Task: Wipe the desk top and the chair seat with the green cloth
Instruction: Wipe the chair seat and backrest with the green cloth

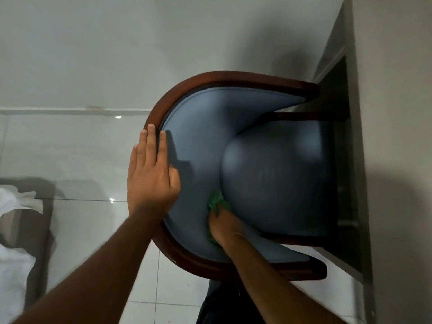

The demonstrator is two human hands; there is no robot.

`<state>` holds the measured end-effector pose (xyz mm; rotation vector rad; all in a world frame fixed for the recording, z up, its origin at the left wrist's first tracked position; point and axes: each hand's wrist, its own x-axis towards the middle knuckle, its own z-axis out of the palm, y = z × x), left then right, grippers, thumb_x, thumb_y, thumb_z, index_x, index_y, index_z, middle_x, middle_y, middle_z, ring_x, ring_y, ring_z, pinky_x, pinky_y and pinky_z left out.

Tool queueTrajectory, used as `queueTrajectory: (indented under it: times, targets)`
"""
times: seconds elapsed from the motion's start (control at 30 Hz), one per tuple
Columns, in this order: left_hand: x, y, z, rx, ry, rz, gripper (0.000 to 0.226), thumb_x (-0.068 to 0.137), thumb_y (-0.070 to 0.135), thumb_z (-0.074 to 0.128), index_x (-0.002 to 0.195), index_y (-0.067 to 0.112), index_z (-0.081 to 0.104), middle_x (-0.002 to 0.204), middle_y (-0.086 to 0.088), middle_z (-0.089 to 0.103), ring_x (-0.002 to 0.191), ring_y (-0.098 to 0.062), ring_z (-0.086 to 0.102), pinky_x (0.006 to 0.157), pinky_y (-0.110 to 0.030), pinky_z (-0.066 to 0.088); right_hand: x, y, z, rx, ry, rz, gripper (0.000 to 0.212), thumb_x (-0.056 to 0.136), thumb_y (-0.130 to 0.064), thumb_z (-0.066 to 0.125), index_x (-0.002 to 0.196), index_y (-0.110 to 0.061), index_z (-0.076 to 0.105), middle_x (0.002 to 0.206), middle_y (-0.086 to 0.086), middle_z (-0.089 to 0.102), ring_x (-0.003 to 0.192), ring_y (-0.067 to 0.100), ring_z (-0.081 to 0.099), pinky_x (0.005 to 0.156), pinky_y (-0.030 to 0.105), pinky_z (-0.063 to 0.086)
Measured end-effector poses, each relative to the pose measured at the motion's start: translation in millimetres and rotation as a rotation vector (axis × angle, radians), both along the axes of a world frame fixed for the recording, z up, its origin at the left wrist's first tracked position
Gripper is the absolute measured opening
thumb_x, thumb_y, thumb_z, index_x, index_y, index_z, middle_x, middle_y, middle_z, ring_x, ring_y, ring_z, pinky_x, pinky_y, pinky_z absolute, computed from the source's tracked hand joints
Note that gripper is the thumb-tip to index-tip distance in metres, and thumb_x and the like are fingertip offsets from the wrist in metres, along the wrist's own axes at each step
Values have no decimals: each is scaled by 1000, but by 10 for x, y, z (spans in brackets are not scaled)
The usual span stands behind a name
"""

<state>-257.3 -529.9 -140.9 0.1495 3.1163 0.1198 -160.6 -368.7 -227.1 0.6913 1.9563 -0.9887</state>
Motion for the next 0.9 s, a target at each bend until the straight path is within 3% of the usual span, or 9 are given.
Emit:
queueTrajectory:
  times: [0.17,0.23,0.3,0.43,0.57,0.67,0.77,0.83,0.9]
  targets:
    - [7,19,5,-25,-11,-6,82,97,30,36,172,16,8,182,-9,0,169,-26,-1,137,-46,8,-776,-511,-231,-143,64,-425,57,108,-27,39,160,-6,30,166,17,34,149,36,38,124,44,31]
    - [9,22,9,-32,-15,2,81,98,32,35,173,17,7,182,-9,-1,169,-26,-1,137,-47,9,-988,-505,-370,-159,91,-494,61,108,-27,38,163,-4,22,170,18,24,155,36,28,128,43,23]
    - [0,26,0,-27,-13,-1,80,99,34,34,173,18,7,182,-8,-1,169,-25,-2,137,-48,9,-1037,-416,-510,-177,110,-509,63,108,-30,39,164,-10,20,169,18,26,153,37,32,127,43,26]
    - [8,28,-12,-32,-28,-3,79,100,35,35,172,18,9,182,-9,-1,169,-27,-1,136,-48,9,-747,-108,-703,-265,121,-507,50,108,-20,43,157,-10,40,152,22,52,132,40,56,110,38,44]
    - [-6,21,-12,-54,-40,-13,78,101,36,34,172,17,9,182,-11,-2,169,-30,-1,136,-49,9,-397,373,-753,-429,19,-785,42,106,-21,44,146,-14,55,120,12,69,101,28,68,88,35,57]
    - [22,82,-63,-46,2,35,78,103,38,34,172,16,5,182,-13,0,169,-30,0,136,-49,9,-183,856,-717,-331,94,-868,37,107,-24,44,138,-10,59,106,9,67,85,22,64,68,27,53]
    - [280,498,-266,108,25,102,78,103,33,39,171,11,10,180,-16,10,168,-32,8,136,-49,11,-119,1316,-725,-114,354,-828,36,108,-15,43,139,-6,58,126,16,66,109,29,63,91,35,55]
    - [588,862,-484,214,-69,31,78,102,29,46,171,7,17,179,-17,16,167,-32,14,135,-50,14,-107,1544,-785,17,490,-689,41,108,-11,41,148,-7,51,144,16,60,125,26,59,112,37,46]
    - [886,1161,-694,242,-211,-46,78,102,30,49,171,8,17,180,-14,16,168,-30,14,135,-50,15,-122,1680,-909,67,528,-483,49,110,-14,40,159,-14,38,157,13,49,139,27,51,120,34,36]
